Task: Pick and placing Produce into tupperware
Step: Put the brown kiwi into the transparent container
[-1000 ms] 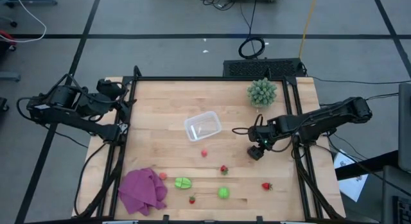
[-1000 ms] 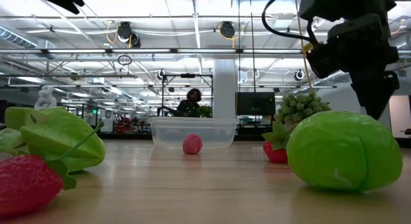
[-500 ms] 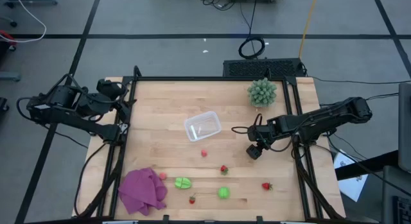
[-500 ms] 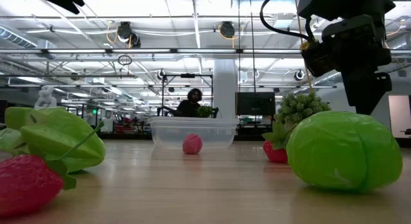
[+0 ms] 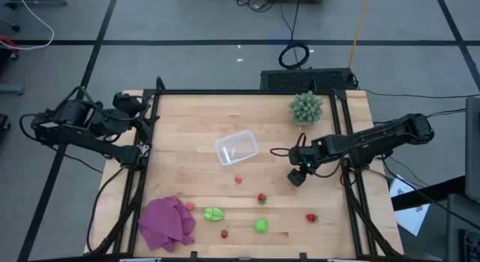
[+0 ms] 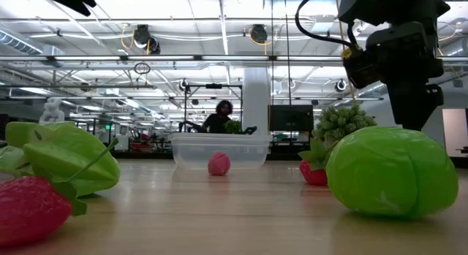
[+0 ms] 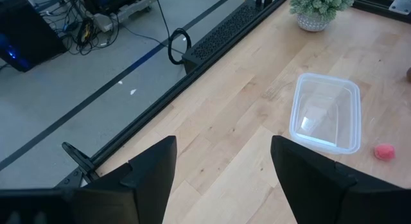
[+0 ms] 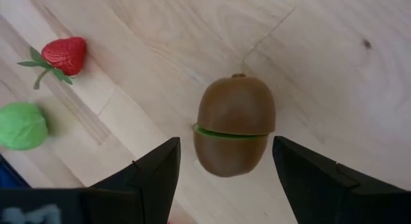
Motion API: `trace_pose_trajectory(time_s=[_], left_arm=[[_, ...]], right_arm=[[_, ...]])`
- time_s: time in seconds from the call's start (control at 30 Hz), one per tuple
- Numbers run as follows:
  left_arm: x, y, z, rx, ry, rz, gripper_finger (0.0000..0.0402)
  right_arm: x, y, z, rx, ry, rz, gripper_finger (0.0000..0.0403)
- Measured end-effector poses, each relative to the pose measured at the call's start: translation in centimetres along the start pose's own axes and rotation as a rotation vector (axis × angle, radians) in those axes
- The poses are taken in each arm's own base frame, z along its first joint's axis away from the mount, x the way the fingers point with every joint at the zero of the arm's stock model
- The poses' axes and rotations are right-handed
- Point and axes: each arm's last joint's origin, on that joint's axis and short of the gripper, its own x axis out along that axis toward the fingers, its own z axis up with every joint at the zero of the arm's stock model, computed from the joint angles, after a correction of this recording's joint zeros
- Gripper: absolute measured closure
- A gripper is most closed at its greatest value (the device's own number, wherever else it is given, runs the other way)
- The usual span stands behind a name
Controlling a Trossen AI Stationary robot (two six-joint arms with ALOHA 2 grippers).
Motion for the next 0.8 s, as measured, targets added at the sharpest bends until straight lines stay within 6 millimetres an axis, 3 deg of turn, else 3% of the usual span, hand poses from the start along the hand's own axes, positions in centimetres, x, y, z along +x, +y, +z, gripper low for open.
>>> trace_pose_trajectory(time_s=[0.53,0.8], left_arm=[[0.0,0.0,0.0,0.0,0.0,0.0,0.0144],[0.0,0.0,0.0,-0.001,0.0,0.0,0.0144]], right_arm=[[2.4,-1.3,-0.4,-0.009,-0.04,0.067,0.0163],[2.7,-1.5,-0.4,-0.014,-0.042,0.074,0.0163]])
